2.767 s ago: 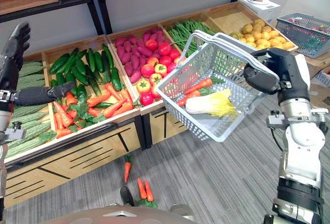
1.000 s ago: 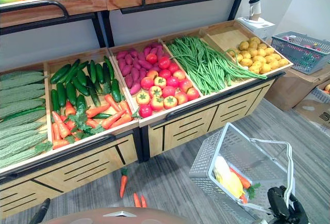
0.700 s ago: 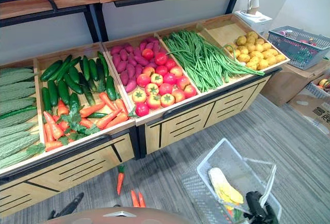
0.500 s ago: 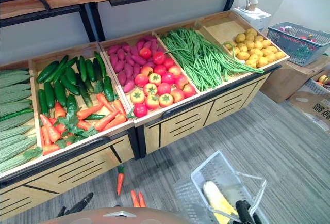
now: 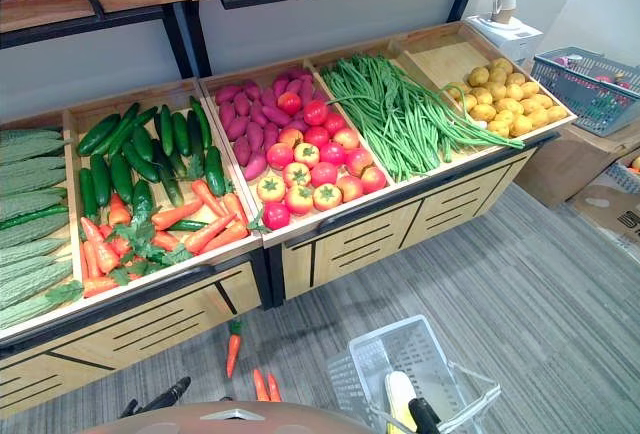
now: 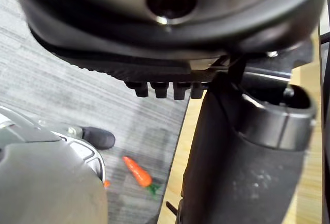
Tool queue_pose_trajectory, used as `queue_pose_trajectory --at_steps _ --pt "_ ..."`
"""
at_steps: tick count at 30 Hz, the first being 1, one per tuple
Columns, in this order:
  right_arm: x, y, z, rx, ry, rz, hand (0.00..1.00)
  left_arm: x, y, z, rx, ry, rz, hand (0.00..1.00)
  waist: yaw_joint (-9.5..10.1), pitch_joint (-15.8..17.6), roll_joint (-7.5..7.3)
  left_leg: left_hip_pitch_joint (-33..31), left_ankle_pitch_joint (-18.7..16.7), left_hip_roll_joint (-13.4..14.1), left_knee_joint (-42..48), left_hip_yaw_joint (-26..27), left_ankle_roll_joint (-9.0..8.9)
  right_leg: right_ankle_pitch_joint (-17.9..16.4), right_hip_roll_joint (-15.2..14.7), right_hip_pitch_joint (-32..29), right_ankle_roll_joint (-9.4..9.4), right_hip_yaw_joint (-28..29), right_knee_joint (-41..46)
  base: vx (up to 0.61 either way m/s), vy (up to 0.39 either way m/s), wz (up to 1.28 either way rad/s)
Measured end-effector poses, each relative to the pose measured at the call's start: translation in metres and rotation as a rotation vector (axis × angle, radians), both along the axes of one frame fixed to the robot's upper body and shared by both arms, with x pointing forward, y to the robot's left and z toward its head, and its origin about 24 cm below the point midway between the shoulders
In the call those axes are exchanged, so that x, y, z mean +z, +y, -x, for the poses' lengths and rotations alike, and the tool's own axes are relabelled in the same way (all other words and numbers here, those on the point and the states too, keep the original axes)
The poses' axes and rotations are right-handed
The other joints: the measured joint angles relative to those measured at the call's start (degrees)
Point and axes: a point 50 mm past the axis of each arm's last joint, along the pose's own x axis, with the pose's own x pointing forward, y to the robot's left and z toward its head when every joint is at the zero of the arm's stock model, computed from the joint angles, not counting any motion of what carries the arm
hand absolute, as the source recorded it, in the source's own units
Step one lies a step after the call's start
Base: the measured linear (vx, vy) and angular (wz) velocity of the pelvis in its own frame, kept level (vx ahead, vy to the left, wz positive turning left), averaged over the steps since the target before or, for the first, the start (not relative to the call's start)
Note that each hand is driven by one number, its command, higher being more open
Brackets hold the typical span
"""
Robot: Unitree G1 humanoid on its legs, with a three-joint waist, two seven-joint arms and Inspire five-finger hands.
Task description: Pick vegetable in the basket
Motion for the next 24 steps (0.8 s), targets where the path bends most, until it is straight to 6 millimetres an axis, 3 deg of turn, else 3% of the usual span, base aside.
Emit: queue_pose_trajectory --at_steps 6,11,13,15,17,19,21,23,24 --pt "-0.007 0.009 0.009 -0.026 0.042 -0.050 0.00 -0.001 0.005 0.003 -0.007 0.029 -0.009 1.00 0.10 1.14 -1.30 2.73 -1.38 -0.16 0.03 0.87 -0.61 0.05 -0.06 1.83 -0.07 1.32 0.55 0.06 0.005 -0.08" --pt "-0.007 0.006 0.012 -0.030 0.046 -0.051 0.00 -0.001 0.005 0.001 -0.012 0.029 -0.014 1.00 -0.10 2.93 -0.51 7.13 -4.74 1.84 1.54 4.11 -1.07 0.11 0.92 -0.49 -0.14 6.02 11.29 0.03 0.017 -0.31" --pt "-0.007 0.007 0.015 -0.030 0.048 -0.058 0.00 0.000 0.007 -0.003 -0.031 0.025 -0.027 1.00 0.00 3.99 -0.84 6.79 -8.53 3.81 7.56 5.14 -1.12 0.61 1.20 -2.29 0.21 7.47 17.24 0.04 -0.022 -0.34" --pt "-0.006 0.007 0.028 -0.047 0.066 -0.061 0.00 0.001 0.009 -0.008 -0.032 0.013 -0.037 1.00 -0.07 4.58 -0.62 5.49 -15.05 7.37 17.73 6.00 -1.76 0.89 2.15 -3.52 0.70 8.55 23.00 0.08 -0.015 -0.30" --pt "-0.006 0.009 0.040 -0.066 0.088 -0.069 0.00 0.002 0.010 -0.011 -0.034 0.002 -0.044 1.00 -0.06 4.52 -0.65 4.35 -18.75 9.94 23.74 6.24 -1.86 1.03 3.03 -4.59 0.96 8.65 26.24 0.09 0.015 -0.21" --pt "-0.005 0.010 0.051 -0.092 0.101 -0.076 0.00 0.003 0.011 -0.015 -0.037 -0.009 -0.047 1.00 -0.32 4.39 -0.42 3.55 -20.87 11.60 27.96 6.57 -1.90 0.91 3.35 -6.30 1.13 8.59 30.09 0.09 0.040 -0.20" --pt "-0.004 0.012 0.067 -0.138 0.128 -0.085 0.00 0.004 0.014 -0.017 -0.048 -0.010 -0.060 1.00 -1.64 4.46 -1.26 3.84 -23.07 12.48 31.08 7.16 -1.73 -2.40 3.13 -7.74 1.33 9.00 33.89 0.08 0.033 -0.17" --pt "-0.002 0.014 0.079 -0.178 0.150 -0.091 0.00 0.005 0.015 -0.024 -0.080 -0.016 -0.073 1.00 -1.96 4.49 -1.17 3.86 -24.85 14.42 34.22 8.71 -2.40 -4.81 3.68 -9.52 1.23 9.03 32.24 0.09 -0.007 -0.41" --pt "-0.002 0.017 0.084 -0.183 0.163 -0.099 0.00 0.005 0.015 -0.028 -0.084 -0.025 -0.074 1.00 -2.80 4.56 -0.96 3.90 -26.10 16.70 37.15 10.11 -3.37 -5.02 4.90 -9.18 1.27 9.00 29.99 0.10 -0.033 -0.59"
